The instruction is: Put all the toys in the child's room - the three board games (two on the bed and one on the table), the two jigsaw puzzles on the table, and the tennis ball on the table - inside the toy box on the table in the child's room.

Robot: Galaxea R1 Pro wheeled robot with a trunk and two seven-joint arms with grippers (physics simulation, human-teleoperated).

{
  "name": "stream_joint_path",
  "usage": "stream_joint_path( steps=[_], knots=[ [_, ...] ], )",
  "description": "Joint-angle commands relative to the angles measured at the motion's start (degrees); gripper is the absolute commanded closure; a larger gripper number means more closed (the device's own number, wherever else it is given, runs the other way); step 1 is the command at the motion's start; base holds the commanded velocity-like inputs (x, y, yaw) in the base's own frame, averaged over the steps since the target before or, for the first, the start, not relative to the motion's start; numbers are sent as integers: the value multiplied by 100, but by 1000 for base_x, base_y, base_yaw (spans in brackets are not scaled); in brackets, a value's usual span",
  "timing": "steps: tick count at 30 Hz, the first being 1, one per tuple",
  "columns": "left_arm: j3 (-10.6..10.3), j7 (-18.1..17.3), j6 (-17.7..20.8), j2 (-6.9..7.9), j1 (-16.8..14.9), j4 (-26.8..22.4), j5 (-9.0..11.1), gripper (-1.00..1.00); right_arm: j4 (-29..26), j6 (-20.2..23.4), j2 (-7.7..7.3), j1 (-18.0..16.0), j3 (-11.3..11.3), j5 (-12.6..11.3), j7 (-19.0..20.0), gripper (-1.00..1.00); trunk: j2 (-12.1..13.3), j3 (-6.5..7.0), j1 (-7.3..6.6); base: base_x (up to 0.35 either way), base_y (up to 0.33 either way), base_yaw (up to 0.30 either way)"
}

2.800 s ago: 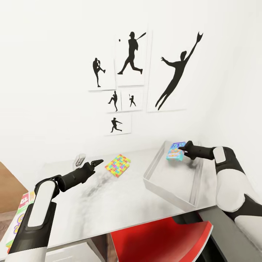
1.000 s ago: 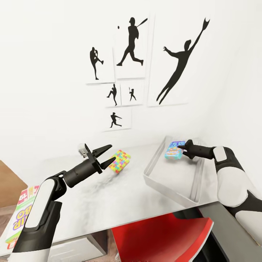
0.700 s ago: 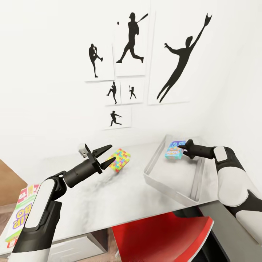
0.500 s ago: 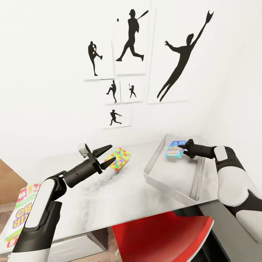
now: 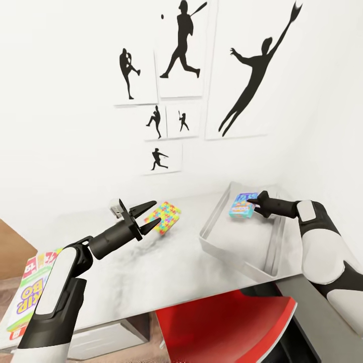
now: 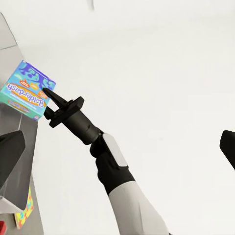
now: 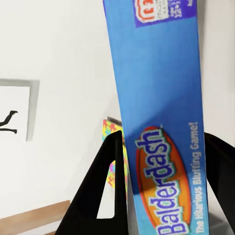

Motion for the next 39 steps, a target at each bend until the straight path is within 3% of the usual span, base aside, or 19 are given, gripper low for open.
stream_joint_path(
  steps=[1, 39],
  knots=[
    [9, -10, 31, -4, -6, 0, -18, -100, -1, 30, 4, -10, -29, -8, -3, 100, -12, -20, 3, 0, 0, 0],
    [-5, -10, 31, -10, -23, 3, -113, -100, 8, 30, 20, -138, -27, -3, -3, 100, -12, -374, 3, 0, 0, 0]
  ],
)
